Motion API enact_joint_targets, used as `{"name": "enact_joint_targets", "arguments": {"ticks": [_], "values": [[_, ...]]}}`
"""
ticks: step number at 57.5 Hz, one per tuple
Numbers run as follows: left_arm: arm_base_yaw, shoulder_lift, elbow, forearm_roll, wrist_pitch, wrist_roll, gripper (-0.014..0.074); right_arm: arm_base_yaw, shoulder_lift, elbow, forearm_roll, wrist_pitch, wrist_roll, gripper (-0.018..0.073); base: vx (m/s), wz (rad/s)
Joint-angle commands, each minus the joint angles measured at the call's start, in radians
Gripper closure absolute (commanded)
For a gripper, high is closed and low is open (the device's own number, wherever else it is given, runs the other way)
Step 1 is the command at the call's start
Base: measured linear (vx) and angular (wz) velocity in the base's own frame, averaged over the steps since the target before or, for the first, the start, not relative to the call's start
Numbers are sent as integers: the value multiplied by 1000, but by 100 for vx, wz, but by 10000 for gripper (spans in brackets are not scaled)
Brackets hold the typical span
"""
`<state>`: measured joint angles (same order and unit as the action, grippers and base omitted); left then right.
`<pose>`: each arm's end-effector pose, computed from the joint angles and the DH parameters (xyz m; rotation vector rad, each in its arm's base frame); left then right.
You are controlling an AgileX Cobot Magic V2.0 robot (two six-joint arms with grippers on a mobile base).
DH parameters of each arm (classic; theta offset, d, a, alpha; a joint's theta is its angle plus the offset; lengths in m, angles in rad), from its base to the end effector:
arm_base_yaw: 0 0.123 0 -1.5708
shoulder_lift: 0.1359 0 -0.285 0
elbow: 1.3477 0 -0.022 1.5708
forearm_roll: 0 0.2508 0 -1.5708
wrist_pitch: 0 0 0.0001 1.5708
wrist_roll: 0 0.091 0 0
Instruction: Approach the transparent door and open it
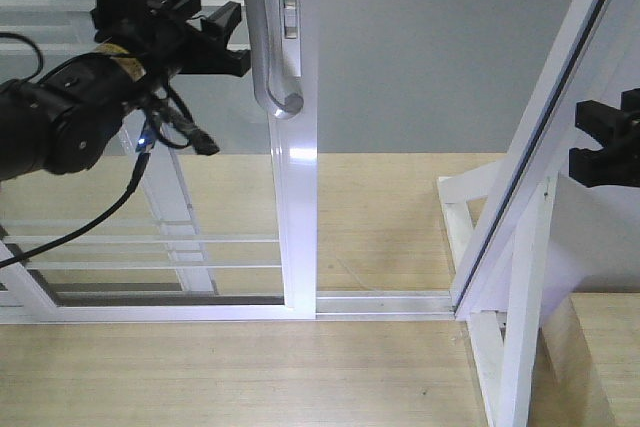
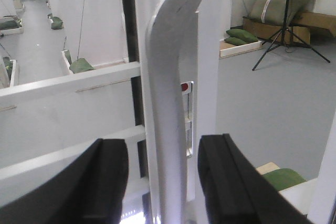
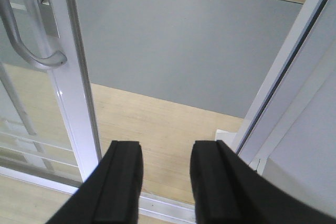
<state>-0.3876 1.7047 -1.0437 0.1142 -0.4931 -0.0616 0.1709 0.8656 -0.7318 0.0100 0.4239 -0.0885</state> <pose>0.3584 -0.1516 0.2724 0.3924 1.6163 -0.3094 0.1763 0.0308 0.3320 -0.2574 2.0255 0.0615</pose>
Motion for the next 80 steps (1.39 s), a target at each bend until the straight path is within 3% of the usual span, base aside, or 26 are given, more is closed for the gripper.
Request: {"name": "enact_joint_targets", "arguments": {"ticks": [1, 11, 27, 40, 54, 70, 80], "values": [[-18, 21, -131, -8, -28, -8, 152, -4, -12, -28, -10, -69, -1, 237, 0, 0], [-20, 119, -286, -18, 19, -8, 152, -4, -12, -28, -10, -61, -1, 237, 0, 0], [-19, 214, -375, -16, 17, -4, 153, -4, -12, -28, -19, -61, -1, 237, 0, 0], [1, 228, -375, -29, 10, 17, 210, -4, -12, -28, -44, -59, -1, 237, 0, 0], [68, 228, -375, -201, 7, 62, 257, -4, -12, -28, -53, -35, -1, 237, 0, 0], [100, 225, -375, -199, 9, 62, 257, -4, -12, -28, -60, -33, -1, 237, 0, 0], [110, 222, -375, -199, 22, 108, 257, -4, -12, -28, -60, -34, -1, 237, 0, 0]]}}
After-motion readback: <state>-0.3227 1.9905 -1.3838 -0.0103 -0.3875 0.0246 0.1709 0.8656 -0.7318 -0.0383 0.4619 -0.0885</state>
